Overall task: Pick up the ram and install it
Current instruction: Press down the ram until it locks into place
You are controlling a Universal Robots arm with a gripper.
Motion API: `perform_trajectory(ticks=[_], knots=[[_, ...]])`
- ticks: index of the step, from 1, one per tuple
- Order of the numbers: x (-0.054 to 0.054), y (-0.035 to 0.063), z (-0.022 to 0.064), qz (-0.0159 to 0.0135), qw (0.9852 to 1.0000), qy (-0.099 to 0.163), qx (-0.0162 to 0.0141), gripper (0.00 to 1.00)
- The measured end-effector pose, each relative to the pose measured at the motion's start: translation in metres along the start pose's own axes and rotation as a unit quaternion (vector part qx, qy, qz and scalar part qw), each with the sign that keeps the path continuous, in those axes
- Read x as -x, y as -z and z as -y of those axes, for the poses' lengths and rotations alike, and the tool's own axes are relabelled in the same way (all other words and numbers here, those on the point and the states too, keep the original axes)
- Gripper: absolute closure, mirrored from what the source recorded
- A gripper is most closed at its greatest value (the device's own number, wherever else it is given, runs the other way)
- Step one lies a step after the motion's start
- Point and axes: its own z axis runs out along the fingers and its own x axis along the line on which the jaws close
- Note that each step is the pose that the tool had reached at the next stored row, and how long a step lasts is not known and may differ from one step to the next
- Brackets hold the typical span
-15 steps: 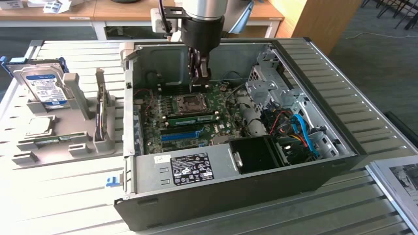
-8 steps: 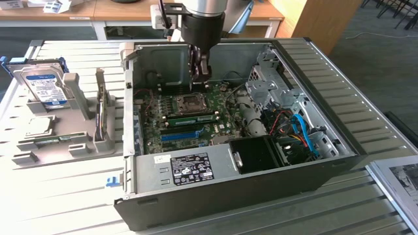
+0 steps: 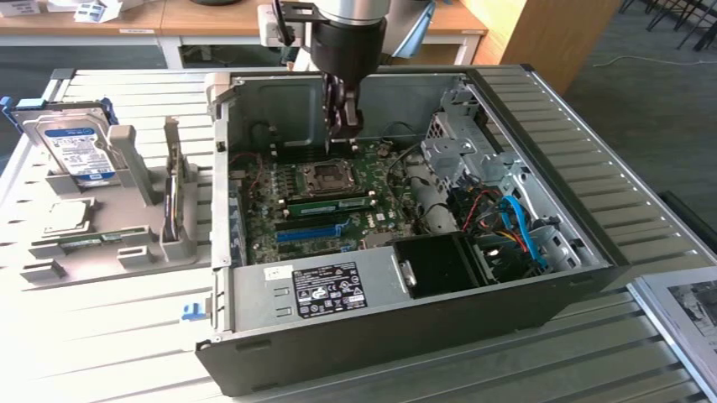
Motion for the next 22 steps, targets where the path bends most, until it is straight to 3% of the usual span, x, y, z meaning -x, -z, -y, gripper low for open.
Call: perform_trajectory(ticks=[22], knots=[[0.000,0.0133,-0.0003,0.0001,1.0000,0.000,-0.0001,0.90]])
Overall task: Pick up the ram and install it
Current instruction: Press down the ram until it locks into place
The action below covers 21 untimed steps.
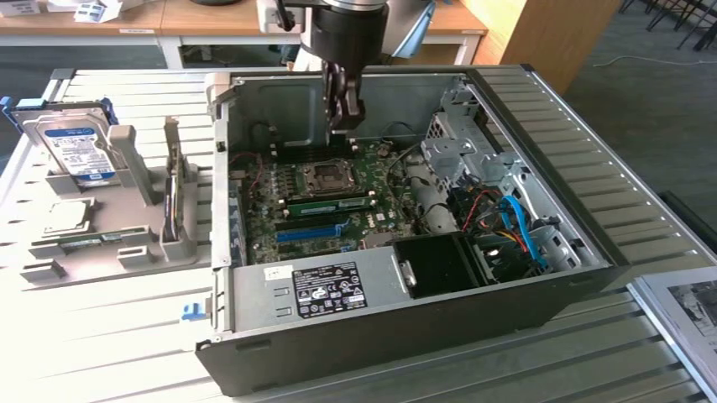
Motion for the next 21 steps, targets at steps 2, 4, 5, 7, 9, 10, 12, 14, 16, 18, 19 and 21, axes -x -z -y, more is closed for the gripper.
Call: perform_trajectory(ticks=[2,4,5,7,9,10,12,14,16,18,19,21], knots=[[0.0000,0.0013,0.0000,0.0000,1.0000,0.000,0.0000,0.90],[0.0000,0.0016,0.0000,0.0001,1.0000,0.000,0.0000,0.90],[0.0000,0.0016,0.0000,0.0001,1.0000,0.000,0.0000,0.90],[0.0000,0.0018,0.0000,0.0000,1.0000,0.000,0.0000,0.90],[0.0000,0.0017,0.0000,0.0000,1.0000,0.000,0.0000,0.90],[0.0000,0.0017,0.0000,0.0000,1.0000,0.000,0.0000,0.90],[0.0000,0.0018,0.0000,0.0000,1.0000,0.000,0.0000,0.90],[0.0000,0.0017,0.0000,0.0000,1.0000,0.000,0.0000,0.90],[0.0000,0.0017,0.0000,0.0000,1.0000,0.000,0.0000,0.90],[0.0000,0.0017,0.0000,0.0000,1.0000,-0.001,0.0000,0.90],[0.0000,0.0017,0.0000,0.0000,1.0000,-0.003,0.0001,0.90],[0.0000,0.0017,0.0000,0.0003,0.9999,-0.014,0.0003,0.90]])
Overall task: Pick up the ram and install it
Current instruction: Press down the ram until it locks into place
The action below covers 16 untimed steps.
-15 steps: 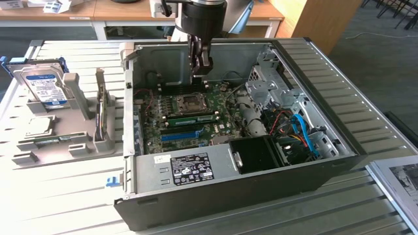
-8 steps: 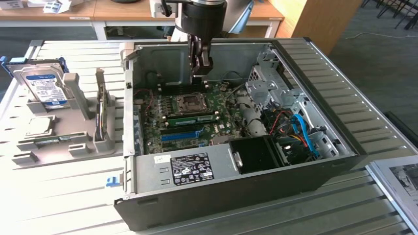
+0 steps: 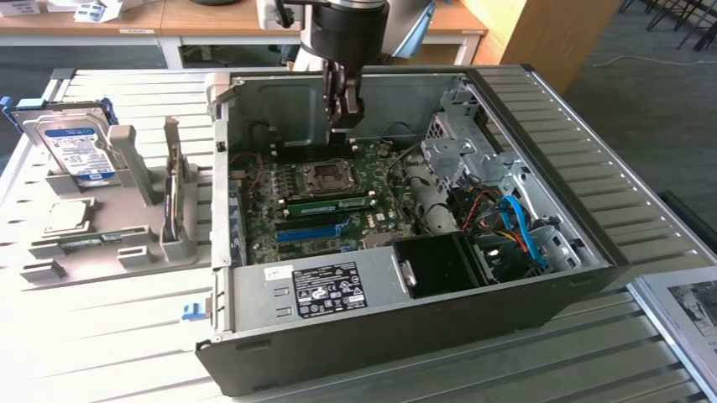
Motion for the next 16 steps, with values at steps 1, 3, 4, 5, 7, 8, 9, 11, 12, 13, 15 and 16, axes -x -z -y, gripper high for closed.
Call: perform_trajectory(ticks=[1,3,4,5,7,8,9,11,12,13,15,16], knots=[[0.0000,0.0000,0.0000,0.0002,1.0000,-0.007,0.0001,0.90],[0.0000,0.0000,0.0000,0.0004,0.9998,-0.021,0.0004,0.90],[0.0000,0.0000,0.0000,0.0006,0.9996,-0.027,0.0006,0.90],[0.0000,0.0000,0.0000,0.0009,0.9991,-0.042,0.0009,0.90],[0.0000,-0.0001,0.0000,0.0012,0.9985,-0.056,0.0011,0.90],[0.0000,-0.0001,0.0000,0.0015,0.9976,-0.069,0.0014,0.90],[0.0000,-0.0001,0.0000,0.0016,0.9972,-0.075,0.0015,0.90],[0.0000,-0.0001,0.0000,0.0021,0.9955,-0.095,0.0019,0.90],[0.0000,-0.0001,0.0000,0.0023,0.9948,-0.102,0.0020,0.90],[0.0000,-0.0001,0.0000,0.0024,0.9940,-0.109,0.0022,0.90],[0.0000,-0.0002,0.0000,0.0027,0.9922,-0.124,0.0025,0.90],[0.0000,-0.0002,0.0000,0.0029,0.9914,-0.131,0.0026,0.90]])
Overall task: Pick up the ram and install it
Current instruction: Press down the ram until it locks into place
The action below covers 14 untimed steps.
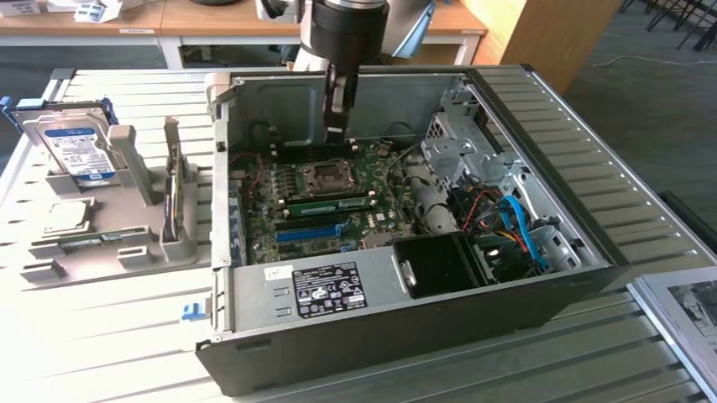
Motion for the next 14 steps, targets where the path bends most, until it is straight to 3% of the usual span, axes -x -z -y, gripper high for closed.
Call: perform_trajectory(ticks=[7,14], knots=[[0.0000,0.0000,0.0000,0.0012,0.9985,-0.055,0.0011,0.90],[0.0000,-0.0001,0.0000,0.0024,0.9940,-0.110,0.0022,0.90]])
